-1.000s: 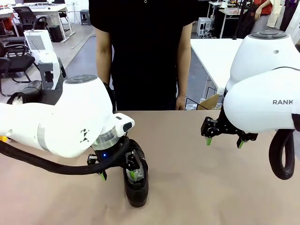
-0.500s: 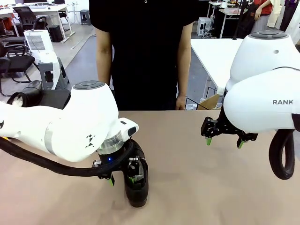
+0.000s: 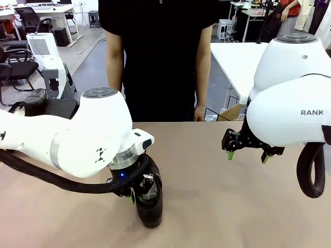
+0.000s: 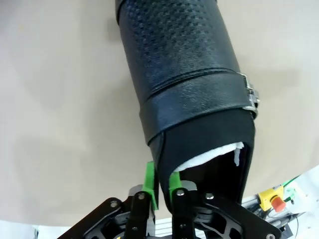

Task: Organize the shoes by placing them on the stand.
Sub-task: Place the Shoe from the middle of the table onto the Shoes Stand.

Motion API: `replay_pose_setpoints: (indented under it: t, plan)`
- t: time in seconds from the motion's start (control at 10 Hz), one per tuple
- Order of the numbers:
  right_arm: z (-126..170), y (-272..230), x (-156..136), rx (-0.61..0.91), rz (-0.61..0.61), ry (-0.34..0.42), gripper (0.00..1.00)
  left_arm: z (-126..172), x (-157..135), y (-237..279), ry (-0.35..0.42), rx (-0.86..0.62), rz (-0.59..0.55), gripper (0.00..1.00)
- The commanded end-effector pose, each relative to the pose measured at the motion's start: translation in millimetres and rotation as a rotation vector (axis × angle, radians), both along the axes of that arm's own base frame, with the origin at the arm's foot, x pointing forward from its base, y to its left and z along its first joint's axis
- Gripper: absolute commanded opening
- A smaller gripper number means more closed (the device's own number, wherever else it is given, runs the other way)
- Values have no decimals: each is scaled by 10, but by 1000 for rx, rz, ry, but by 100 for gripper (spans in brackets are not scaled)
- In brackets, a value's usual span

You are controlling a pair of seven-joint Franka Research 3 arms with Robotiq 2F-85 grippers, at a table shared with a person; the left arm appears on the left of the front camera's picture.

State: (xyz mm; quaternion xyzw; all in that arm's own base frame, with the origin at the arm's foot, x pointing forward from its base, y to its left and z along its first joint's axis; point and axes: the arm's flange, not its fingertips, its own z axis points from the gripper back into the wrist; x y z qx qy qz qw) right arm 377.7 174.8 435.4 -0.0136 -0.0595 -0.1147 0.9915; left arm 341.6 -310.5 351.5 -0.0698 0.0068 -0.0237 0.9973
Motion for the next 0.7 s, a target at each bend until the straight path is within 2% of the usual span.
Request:
replay_pose_setpoints:
  t: [0.0, 0.1, 0.2, 0.3, 0.4, 0.6]
  plan:
    - [40, -20, 20, -5, 15, -1, 100, 52, 14, -95, -19, 8, -8, 0]
    - [40, -20, 20, -5, 15, -1, 100, 34, 22, -108, -9, 12, -17, 0]
    - [40, -20, 20, -5, 15, -1, 100, 26, 24, -99, 86, -10, -31, 0]
    - [40, -20, 20, -5, 15, -1, 100, 137, 5, -31, 126, -46, -60, 0]
    - [40, -20, 20, -5, 15, -1, 100, 350, -69, 120, 159, -67, -149, 0]
    - [40, -20, 20, -5, 15, -1, 100, 875, -251, 536, 95, -109, -269, 0]
